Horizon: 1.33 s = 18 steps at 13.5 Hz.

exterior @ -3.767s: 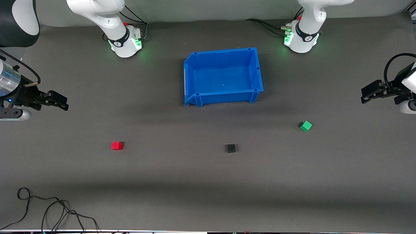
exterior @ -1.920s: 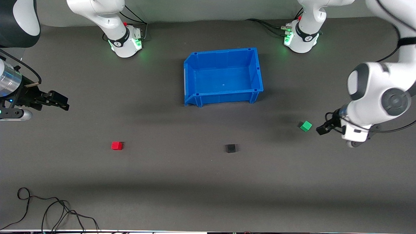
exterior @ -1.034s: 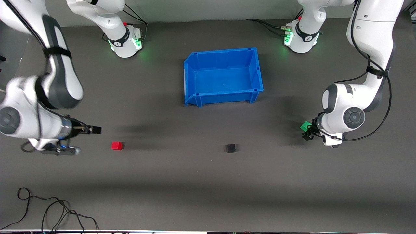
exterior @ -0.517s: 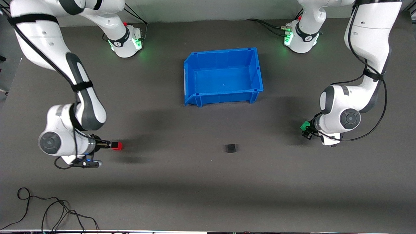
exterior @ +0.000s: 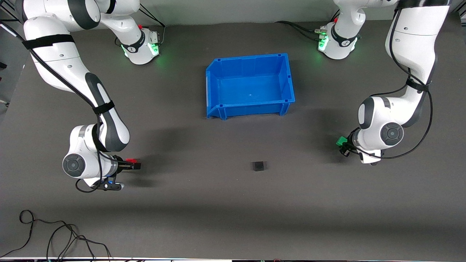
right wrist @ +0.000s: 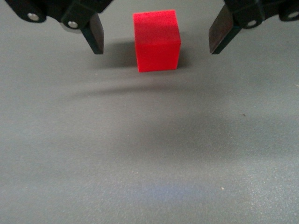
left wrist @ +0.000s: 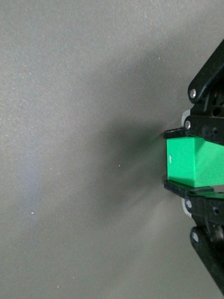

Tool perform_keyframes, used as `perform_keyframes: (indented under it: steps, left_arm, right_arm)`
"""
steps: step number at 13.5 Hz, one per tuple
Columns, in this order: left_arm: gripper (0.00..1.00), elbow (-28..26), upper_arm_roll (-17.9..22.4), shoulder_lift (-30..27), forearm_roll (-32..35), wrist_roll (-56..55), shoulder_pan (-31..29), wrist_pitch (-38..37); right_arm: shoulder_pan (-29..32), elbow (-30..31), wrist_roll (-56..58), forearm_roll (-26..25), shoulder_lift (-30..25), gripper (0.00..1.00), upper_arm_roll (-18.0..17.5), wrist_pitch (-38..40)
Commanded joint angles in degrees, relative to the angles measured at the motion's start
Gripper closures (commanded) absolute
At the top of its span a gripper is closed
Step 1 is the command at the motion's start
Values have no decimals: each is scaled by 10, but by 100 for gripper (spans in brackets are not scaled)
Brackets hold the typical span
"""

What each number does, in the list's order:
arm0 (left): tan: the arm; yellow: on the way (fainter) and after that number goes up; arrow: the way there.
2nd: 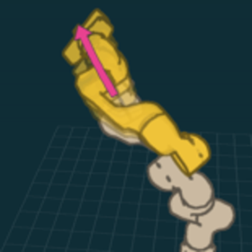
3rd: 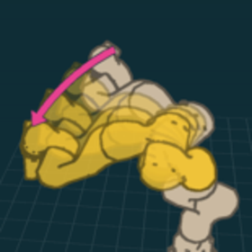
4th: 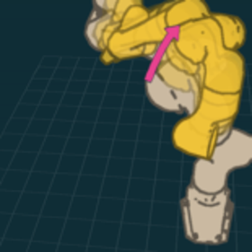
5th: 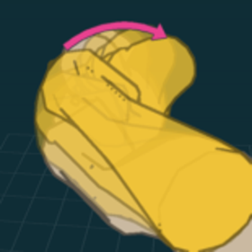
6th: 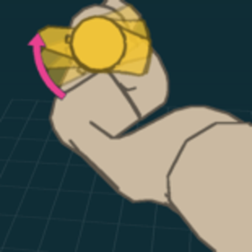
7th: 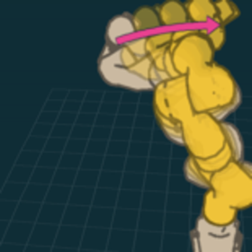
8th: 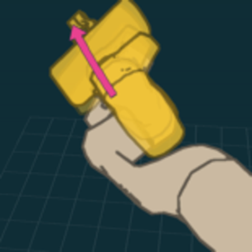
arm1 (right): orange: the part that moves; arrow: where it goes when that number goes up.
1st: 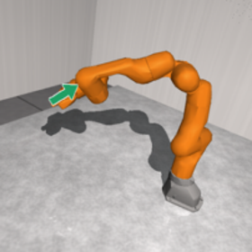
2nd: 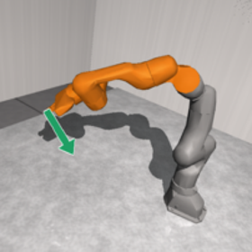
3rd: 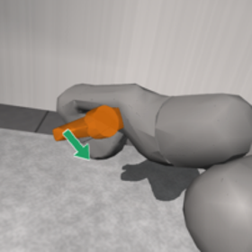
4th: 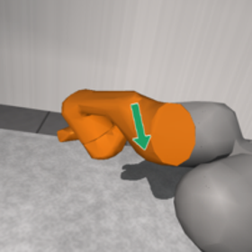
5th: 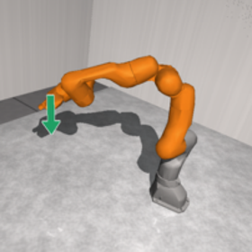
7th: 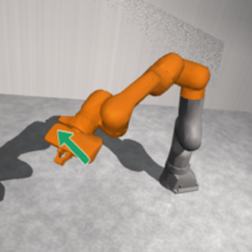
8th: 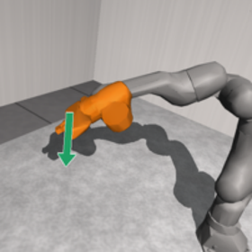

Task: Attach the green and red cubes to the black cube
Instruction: 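Grasp the red cube with the right gripper while the left gripper carries green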

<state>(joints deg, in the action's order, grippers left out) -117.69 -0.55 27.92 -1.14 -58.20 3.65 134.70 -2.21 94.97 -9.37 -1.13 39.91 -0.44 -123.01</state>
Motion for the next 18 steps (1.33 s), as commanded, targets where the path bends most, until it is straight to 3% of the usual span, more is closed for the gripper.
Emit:
perform_keyframes:
  steps: [1,3,6,9,12,14,18]
  left_arm:
    - [100,45,1,-18,-4,-14,0,-74]
    - [100,116,-1,-10,-4,-72,6,-147]
    - [100,173,-6,-9,-20,-149,11,-173]
    - [100,271,-10,48,-57,-287,42,-175]
    - [100,351,-10,118,-49,-450,91,-174]
    - [100,357,-9,132,-50,-481,122,-164]
    - [100,359,-9,156,-48,-538,169,-141]
  right_arm:
    - [-4,-11,-9,18,14,0,1,-14]
    - [-4,-11,-9,18,18,0,1,-20]
    - [-4,-11,-9,18,20,1,1,-21]
    - [-3,-11,-8,18,21,23,1,-29]
    - [-3,-11,-8,18,22,36,1,-32]
    - [-3,-11,-9,18,22,50,1,-32]
    - [-3,-11,-11,18,21,97,1,-31]
